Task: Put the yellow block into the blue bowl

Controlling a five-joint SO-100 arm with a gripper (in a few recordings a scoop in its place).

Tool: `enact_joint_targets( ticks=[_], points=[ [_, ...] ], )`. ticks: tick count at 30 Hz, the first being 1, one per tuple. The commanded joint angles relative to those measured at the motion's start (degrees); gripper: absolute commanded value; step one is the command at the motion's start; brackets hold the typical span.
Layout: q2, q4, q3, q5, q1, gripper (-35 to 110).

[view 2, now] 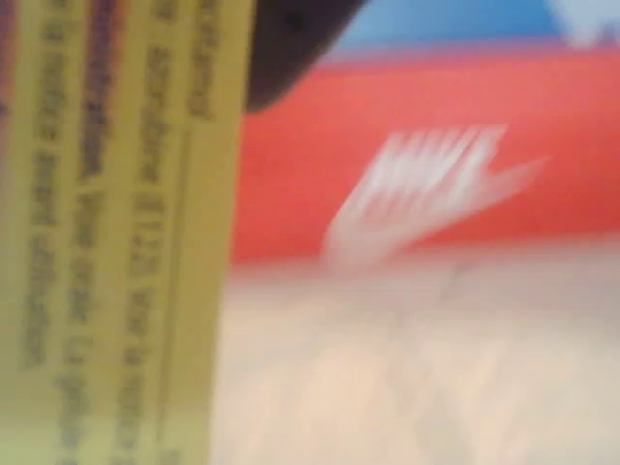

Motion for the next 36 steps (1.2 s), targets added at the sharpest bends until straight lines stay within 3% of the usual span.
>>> enact_joint_targets(
  ticks=[1,10,32,36],
  points=[
    [7.91,2.72,-5.36,1.85,-2.11,0],
    [7.29,7.47,-5.10,5.36,-6.33,0],
    [-6.86,6.77,-3.69,11.78,-9.32,1],
    [-6.86,6.86,-3.69,11.78,-8.96,9]
  ],
)
